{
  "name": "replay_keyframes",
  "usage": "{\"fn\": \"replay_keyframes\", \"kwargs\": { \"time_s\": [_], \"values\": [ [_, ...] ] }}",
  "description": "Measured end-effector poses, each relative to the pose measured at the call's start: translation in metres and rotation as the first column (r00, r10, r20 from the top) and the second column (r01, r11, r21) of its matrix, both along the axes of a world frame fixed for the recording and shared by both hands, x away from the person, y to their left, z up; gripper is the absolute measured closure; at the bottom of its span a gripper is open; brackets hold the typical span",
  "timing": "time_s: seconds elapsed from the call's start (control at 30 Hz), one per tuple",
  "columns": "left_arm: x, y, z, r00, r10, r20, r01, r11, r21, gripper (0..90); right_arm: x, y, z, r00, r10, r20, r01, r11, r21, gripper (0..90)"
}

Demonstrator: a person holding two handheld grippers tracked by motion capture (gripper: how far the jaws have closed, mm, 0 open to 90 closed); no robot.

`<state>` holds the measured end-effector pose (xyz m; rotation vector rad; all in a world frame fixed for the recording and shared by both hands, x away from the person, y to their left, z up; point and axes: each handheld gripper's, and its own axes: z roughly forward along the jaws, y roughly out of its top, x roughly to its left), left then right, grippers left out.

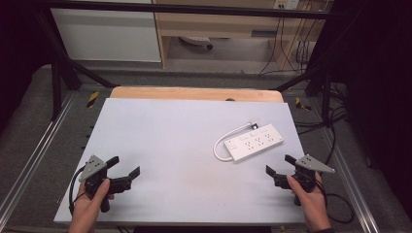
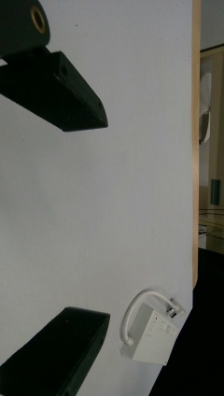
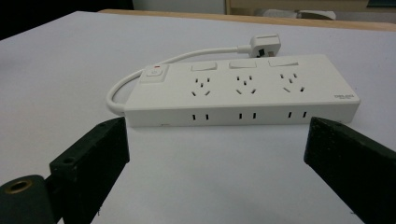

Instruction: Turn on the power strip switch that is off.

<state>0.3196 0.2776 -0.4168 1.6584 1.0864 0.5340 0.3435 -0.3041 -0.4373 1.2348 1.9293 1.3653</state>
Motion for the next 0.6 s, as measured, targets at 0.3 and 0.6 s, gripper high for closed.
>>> {"fn": "replay_keyframes", "kwargs": {
  "time_s": [0.3, 0.6],
  "values": [
    [0.0003, -0.0031, -0.001, 1.0, -0.002, -0.006, 0.002, 0.9998, 0.018, 6.0, 0.0, -0.001, 0.0008, 0.9999, -0.004, -0.013, 0.004, 1.0, 0.0, 6.0],
    [0.0007, -0.0034, -0.0014, 0.9999, 0.001, -0.012, -0.001, 0.9998, 0.021, 5.9, -0.0019, 0.0017, 0.0063, 0.9999, 0.0, -0.015, 0.0, 1.0, -0.027, 5.6]
  ]
}}
